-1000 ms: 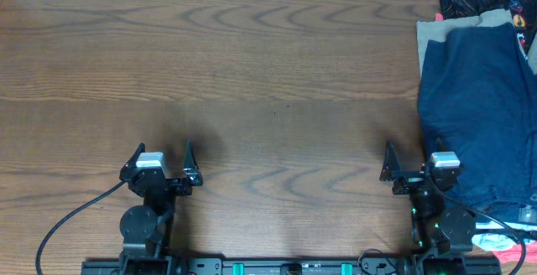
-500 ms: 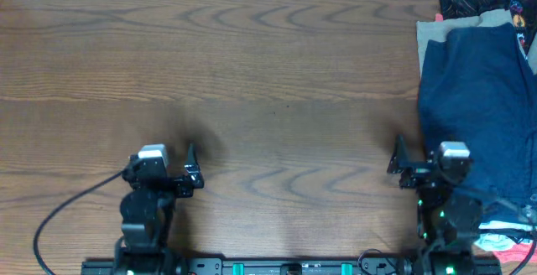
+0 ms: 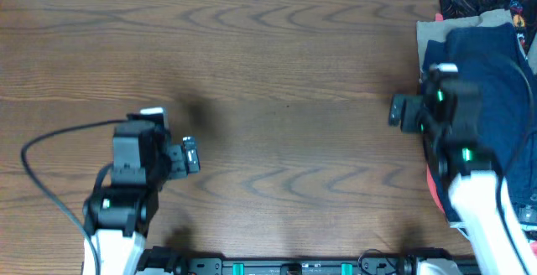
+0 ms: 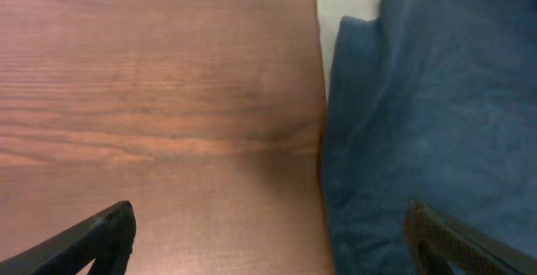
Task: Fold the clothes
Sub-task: 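Reach the right gripper to the dark blue shorts on the pile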
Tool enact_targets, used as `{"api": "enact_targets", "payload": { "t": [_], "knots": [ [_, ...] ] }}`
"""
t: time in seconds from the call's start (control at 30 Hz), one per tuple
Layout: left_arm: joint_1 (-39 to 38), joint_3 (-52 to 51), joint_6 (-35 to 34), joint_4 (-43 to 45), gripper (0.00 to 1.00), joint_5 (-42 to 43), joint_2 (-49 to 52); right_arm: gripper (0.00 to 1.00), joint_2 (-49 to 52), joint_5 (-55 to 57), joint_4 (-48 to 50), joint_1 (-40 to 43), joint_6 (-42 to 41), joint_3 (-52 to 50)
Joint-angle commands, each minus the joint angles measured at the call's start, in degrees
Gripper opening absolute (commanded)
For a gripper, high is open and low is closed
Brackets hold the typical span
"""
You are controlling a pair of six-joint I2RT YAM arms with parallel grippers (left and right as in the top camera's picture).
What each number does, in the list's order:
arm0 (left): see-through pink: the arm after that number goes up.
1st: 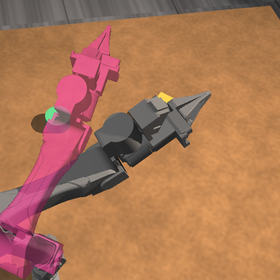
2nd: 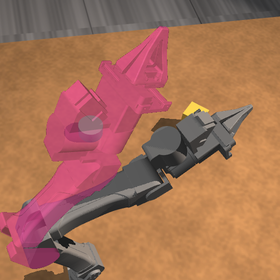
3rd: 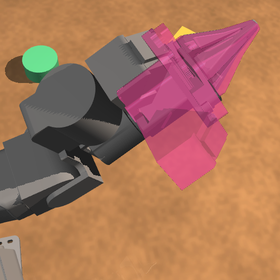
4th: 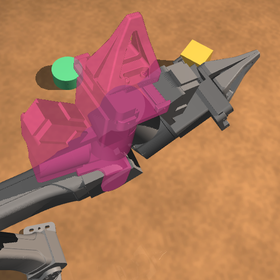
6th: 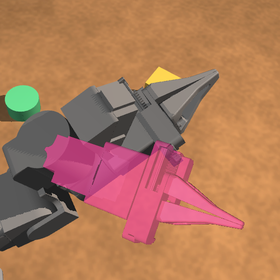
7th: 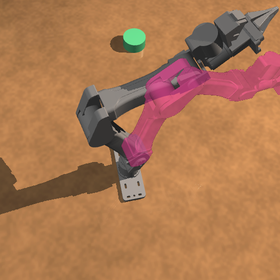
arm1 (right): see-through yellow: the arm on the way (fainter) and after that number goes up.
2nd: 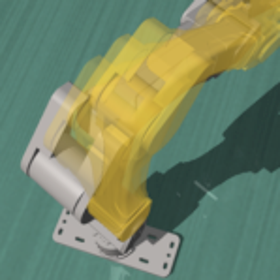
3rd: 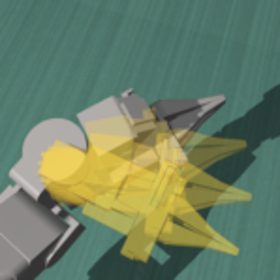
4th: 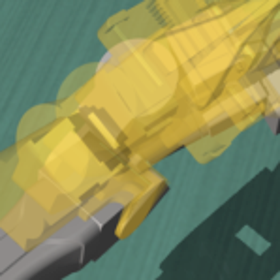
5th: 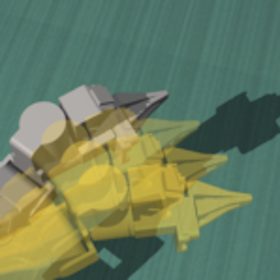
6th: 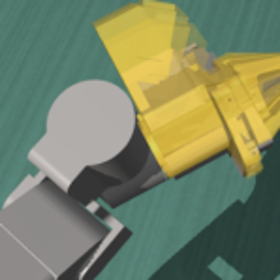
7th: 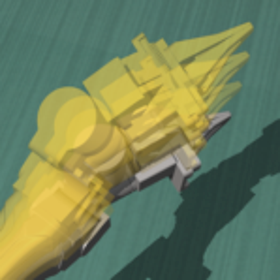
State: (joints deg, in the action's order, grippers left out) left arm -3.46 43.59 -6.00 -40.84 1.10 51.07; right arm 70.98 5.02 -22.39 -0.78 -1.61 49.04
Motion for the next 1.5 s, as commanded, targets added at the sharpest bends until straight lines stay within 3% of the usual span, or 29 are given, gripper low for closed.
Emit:
{"api": "enact_targets", "payload": {
  "t": [0.0, 0.17, 0.27, 0.3, 0.37, 0.63, 0.73, 0.87, 1.0, 1.17, 1.23, 1.47],
  "knots": [
    [0.3, 2.0, -0.3, -0.2, 0.98, -0.1, 4.1, 0.99, 8.2, 1.2, -1.3, 1.8, 3.2, 6.8],
    [0.3, 2.0, -0.3, 0.0, 0.98, -0.1, 9.5, 0.99, 16.3, 0.9, 4.0, 2.3, 3.0, 8.2],
    [0.3, 2.0, -0.3, 0.0, 0.98, -0.1, 11.8, 0.75, 21.1, 2.6, 7.8, 3.6, 2.5, 8.2],
    [0.3, 2.0, -0.3, 0.0, 0.98, -0.1, 12.5, 0.74, 22.5, 3.4, 8.8, 4.1, 1.5, 8.2],
    [0.3, 2.0, -0.3, 0.0, 0.98, -0.1, 13.6, 0.85, 25.6, 5.6, 10.1, 5.3, -0.9, 8.2],
    [0.3, 1.9, -0.3, 0.2, 0.98, -0.1, 15.3, 0.87, 34.8, 9.3, 13.5, 9.1, -6.5, 8.2],
    [0.3, 1.9, -0.3, 0.6, 0.98, -0.1, 15.3, 0.81, 37.6, 9.2, 14.6, 9.4, -6.6, 8.2],
    [0.3, 1.9, -0.3, 0.6, 0.98, -0.1, 15.3, 0.63, 39.8, 8.5, 15.9, 9.4, -6.7, 8.2],
    [0.3, 1.9, -0.3, 0.6, 0.98, -0.1, 15.3, 0.29, 39.7, 8.5, 16.2, 9.4, -6.7, 8.2],
    [0.3, 1.9, -0.3, 0.6, 0.98, -0.1, 15.3, 0.13, 37.3, 7.6, 16.4, 9.4, -6.7, 8.9],
    [0.3, 1.9, -0.3, 0.6, 0.98, -0.1, 15.3, 0.02, 35.5, 5.6, 16.3, 9.4, -6.5, 9.2],
    [0.3, 1.9, -0.3, 0.6, 0.98, -0.1, 15.3, 0.01, 28.6, -10.3, 16.0, 9.2, -6.5, 9.3]
  ]
}}
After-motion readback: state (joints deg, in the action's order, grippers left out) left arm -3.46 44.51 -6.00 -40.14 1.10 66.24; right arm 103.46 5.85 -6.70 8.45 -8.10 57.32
